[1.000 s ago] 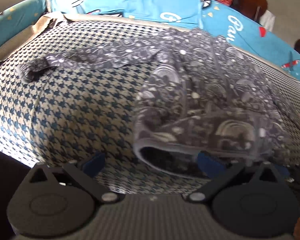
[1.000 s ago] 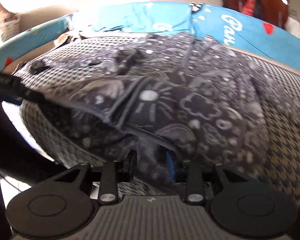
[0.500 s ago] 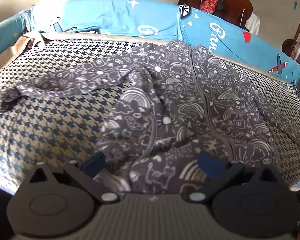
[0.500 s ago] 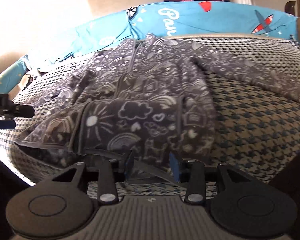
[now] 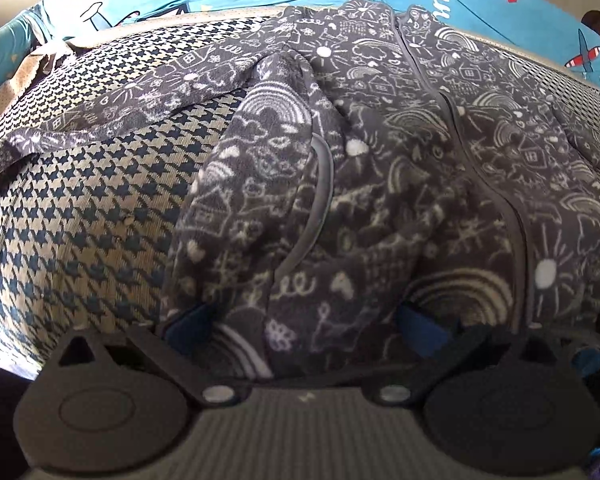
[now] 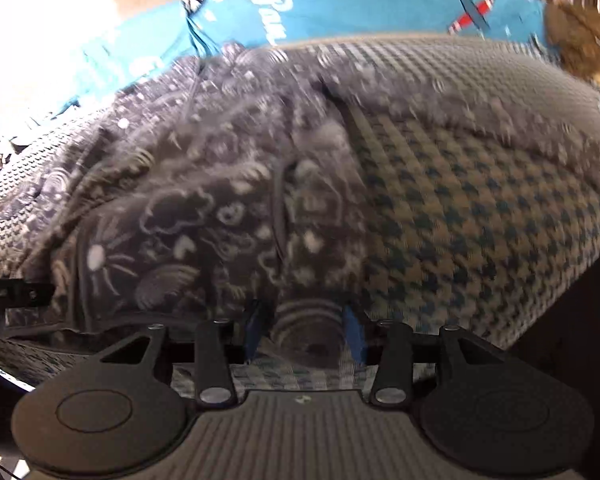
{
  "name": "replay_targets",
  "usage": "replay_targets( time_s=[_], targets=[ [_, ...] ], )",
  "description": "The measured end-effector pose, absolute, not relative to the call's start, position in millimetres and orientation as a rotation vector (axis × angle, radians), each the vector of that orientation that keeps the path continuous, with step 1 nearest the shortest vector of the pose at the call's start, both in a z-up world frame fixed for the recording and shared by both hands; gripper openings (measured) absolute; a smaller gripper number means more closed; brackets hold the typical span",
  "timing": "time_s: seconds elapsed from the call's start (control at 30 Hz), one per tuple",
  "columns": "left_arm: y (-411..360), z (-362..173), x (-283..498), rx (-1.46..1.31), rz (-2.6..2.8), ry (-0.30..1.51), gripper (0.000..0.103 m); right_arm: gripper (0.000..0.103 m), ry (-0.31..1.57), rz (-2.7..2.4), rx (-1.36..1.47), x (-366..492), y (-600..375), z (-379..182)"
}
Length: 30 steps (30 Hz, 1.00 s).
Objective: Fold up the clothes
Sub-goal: 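Smooth the folded jacket flat with both tools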
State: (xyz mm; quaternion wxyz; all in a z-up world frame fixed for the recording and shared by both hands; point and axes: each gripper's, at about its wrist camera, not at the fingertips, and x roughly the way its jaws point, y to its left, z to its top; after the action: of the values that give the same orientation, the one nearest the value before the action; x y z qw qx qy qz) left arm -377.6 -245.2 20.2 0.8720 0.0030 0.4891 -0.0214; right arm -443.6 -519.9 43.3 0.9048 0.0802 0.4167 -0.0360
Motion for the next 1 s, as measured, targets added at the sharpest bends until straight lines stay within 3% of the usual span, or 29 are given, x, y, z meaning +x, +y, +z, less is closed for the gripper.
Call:
replay_targets(
  time_s=[0.3, 0.63, 1.0],
  targets=[
    [-239.6, 31.7, -383.0, -0.076, -0.078, 0.967, 0.103, 0.043, 0.755, 0.121, 0.08, -462.7, -499.8, 58.3],
    [-232.6, 33.7, -380.7, -0.118, -0.066, 0.955, 0.103, 0.043, 0.794, 0.443, 0.09, -466.6, -458.8, 58.6],
    [-226.0, 32.9, -378.6, -0.163, -0.061, 0.96, 0.103, 0.043, 0.683, 0.488, -0.321, -476.7, -401.7, 59.6]
  ],
)
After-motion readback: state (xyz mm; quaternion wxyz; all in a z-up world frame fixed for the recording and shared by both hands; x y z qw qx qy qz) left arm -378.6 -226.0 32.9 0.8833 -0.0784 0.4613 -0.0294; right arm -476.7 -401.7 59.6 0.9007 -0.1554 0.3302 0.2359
